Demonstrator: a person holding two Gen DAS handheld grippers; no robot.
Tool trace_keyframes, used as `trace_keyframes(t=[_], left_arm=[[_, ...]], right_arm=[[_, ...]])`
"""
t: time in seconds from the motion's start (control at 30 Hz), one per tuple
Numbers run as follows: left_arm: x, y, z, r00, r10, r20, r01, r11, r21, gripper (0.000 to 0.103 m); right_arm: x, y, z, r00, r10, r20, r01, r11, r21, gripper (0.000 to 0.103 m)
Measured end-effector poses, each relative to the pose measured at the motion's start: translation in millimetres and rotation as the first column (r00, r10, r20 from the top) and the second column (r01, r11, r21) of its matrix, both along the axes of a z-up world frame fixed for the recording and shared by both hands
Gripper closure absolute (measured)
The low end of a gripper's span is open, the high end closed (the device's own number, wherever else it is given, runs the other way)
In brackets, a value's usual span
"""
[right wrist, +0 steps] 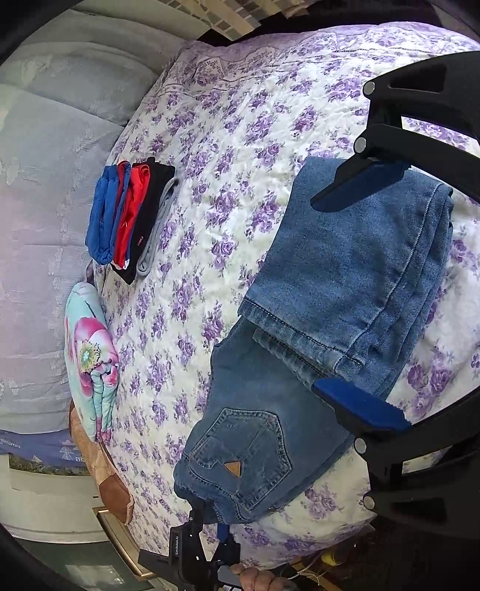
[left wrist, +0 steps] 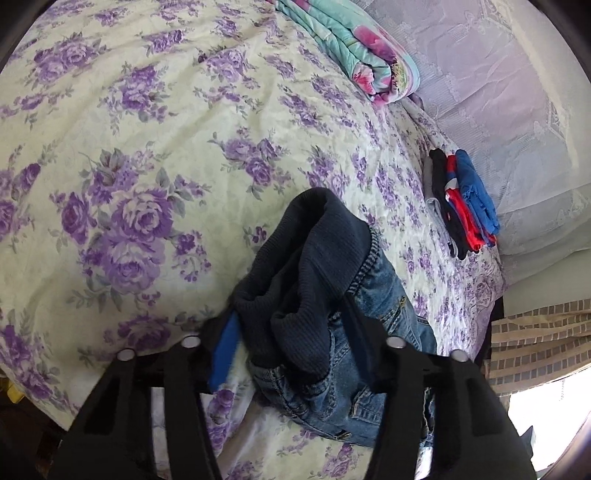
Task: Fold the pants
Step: 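Grasp the navy ribbed waistband with the left tool, then lift and fold the waistband over the folded legs with the left tool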
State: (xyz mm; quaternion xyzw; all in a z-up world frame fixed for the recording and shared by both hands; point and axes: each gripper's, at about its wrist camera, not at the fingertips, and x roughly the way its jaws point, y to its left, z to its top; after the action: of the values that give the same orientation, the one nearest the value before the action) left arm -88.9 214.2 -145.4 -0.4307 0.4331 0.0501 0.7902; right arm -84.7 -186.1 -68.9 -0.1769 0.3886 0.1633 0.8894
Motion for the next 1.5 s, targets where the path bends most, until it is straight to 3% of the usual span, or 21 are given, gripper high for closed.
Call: trace_keyframes(t=[0.1, 0.3, 0.37, 0.43, 0.53, 0.67, 0.73, 0.83, 1.03, 1.13, 1.2, 1.27, 1.37, 1.5], left_arm=[[-2.8, 1.4, 10.8, 0.999, -0.031, 0.025, 0.030, 1.000, 0.008, 0.077], [1.2, -9.2, 21.8, 0.998, -0.069, 0.008, 0.068, 0.993, 0.100, 0.076], [2.9, -3.8, 11.2, 0.999, -0.043, -0.009, 0.044, 0.997, 0.066, 0.073], [0.6, 3.8, -0.6, 1.000, -0.009, -0.010, 0.009, 1.000, 0.002, 0.063], [-6.1, 8.6, -11.4, 1.000, 0.027, 0.014, -0.026, 0.998, -0.061, 0.058], [-6.0, 7.1, -12.8, 1.000, 0.024, 0.020, -0.023, 0.998, -0.063, 0.058], [-2.7, 5.9, -10.0, 1.000, 0.005, 0.030, -0.003, 0.998, -0.069, 0.072], [-0.6, -0.5, 3.6, 0.999, -0.018, 0.045, 0.018, 1.000, -0.004, 0.078], [0.0, -16.8, 49.9, 0.990, -0.083, 0.111, 0.072, 0.992, 0.100, 0.079], [2.1, -34.5, 79.4, 0.977, -0.152, 0.147, 0.121, 0.972, 0.200, 0.079], [4.7, -46.9, 96.6, 0.967, -0.192, 0.168, 0.149, 0.959, 0.240, 0.079], [7.4, -58.9, 112.0, 0.957, -0.224, 0.182, 0.172, 0.949, 0.265, 0.079], [8.4, -78.0, 135.8, 0.935, -0.278, 0.221, 0.205, 0.930, 0.304, 0.079], [8.3, -114.2, 166.9, 0.888, -0.379, 0.261, 0.264, 0.884, 0.386, 0.080]], right_arm=[[2.2, 5.3, -5.9, 1.000, 0.005, -0.018, -0.006, 1.000, -0.024, 0.012], [4.2, 5.9, -5.7, 1.000, 0.007, -0.002, -0.007, 1.000, 0.009, 0.012], [5.8, 6.7, -8.8, 1.000, 0.007, -0.014, -0.007, 1.000, 0.011, 0.012], [7.1, 7.1, -10.4, 1.000, 0.007, -0.020, -0.007, 1.000, 0.008, 0.012], [7.1, 6.1, -10.2, 1.000, 0.010, -0.013, -0.010, 1.000, 0.010, 0.012], [9.0, 3.5, -10.1, 1.000, 0.000, -0.014, 0.000, 1.000, 0.012, 0.012], [10.0, 2.7, -9.8, 1.000, -0.004, -0.012, 0.004, 1.000, 0.011, 0.012], [10.2, 3.7, -9.8, 1.000, -0.003, -0.010, 0.003, 1.000, 0.007, 0.012], [12.6, 2.9, -12.9, 1.000, -0.018, -0.024, 0.018, 1.000, 0.006, 0.012], [25.5, 1.7, -35.8, 0.990, -0.029, -0.139, 0.026, 0.999, -0.021, 0.006], [36.0, -1.9, -57.0, 0.966, -0.020, -0.259, 0.029, 0.999, 0.033, 0.004], [42.0, -9.5, -61.8, 0.958, -0.027, -0.285, 0.056, 0.994, 0.097, 0.003], [36.2, -8.4, -54.8, 0.969, -0.012, -0.245, 0.034, 0.996, 0.083, 0.004], [18.7, -18.3, -34.3, 0.994, -0.030, -0.103, 0.037, 0.997, 0.064, 0.004]])
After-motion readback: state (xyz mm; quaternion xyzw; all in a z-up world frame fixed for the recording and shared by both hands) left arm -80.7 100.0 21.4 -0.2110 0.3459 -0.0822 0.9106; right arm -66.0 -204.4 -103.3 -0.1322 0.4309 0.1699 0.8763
